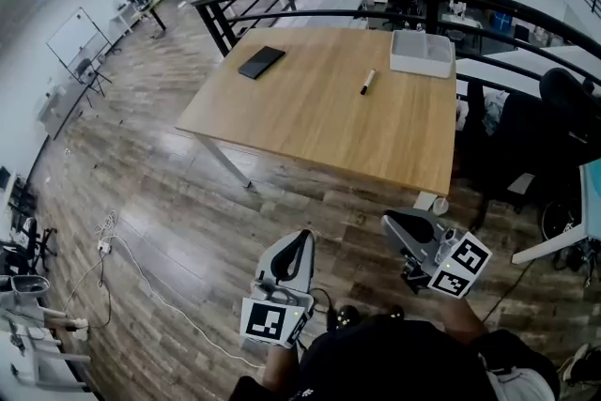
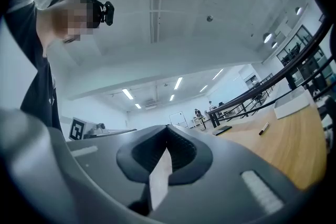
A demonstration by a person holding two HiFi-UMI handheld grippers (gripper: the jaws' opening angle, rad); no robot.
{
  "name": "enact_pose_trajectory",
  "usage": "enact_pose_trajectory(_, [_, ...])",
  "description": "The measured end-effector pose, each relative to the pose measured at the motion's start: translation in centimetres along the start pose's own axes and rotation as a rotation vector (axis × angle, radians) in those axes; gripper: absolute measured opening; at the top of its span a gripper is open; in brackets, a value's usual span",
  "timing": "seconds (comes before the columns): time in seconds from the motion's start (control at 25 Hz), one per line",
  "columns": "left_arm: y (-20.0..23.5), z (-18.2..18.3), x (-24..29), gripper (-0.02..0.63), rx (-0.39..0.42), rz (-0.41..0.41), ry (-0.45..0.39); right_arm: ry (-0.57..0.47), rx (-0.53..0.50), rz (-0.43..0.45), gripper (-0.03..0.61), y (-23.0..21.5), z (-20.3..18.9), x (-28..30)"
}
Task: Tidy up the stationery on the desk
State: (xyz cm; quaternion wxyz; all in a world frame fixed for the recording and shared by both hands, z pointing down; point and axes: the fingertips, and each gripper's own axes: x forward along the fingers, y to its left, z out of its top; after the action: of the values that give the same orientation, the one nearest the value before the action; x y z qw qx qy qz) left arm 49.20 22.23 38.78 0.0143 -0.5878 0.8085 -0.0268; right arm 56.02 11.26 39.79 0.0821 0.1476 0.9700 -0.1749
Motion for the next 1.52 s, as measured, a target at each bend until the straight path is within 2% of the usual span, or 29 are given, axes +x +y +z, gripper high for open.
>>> enact_pose_trajectory(0.2, [-0.3,-0.3,0.9,-0.002,0.011,0.005,0.014,-0.016,0.003,-0.014,0.011,-1.2,0.4,-0.8])
enact_pose_trajectory(0.68, [-2.6,-0.7,1.9,-0.002,-0.008,0.074,0.019,0.032,-0.014,-0.014,0.011,-3.4,0.3,-3.6])
enact_pose_trajectory(1.0, [-3.5,-1.7,2.5,-0.002,-0.007,0.091,0.046,0.035,-0.016,-0.004,0.011,-4.5,0.4,-4.8])
enact_pose_trajectory(1.28, [-2.7,-1.5,5.3,-0.002,-0.029,0.043,0.01,0.042,-0.049,-0.039,0.011,-6.1,1.2,-4.6])
enact_pose_trajectory(1.52, [0.2,-1.6,6.8,-0.002,-0.03,0.009,-0.007,0.041,-0.076,-0.06,0.011,-7.1,1.3,-1.8])
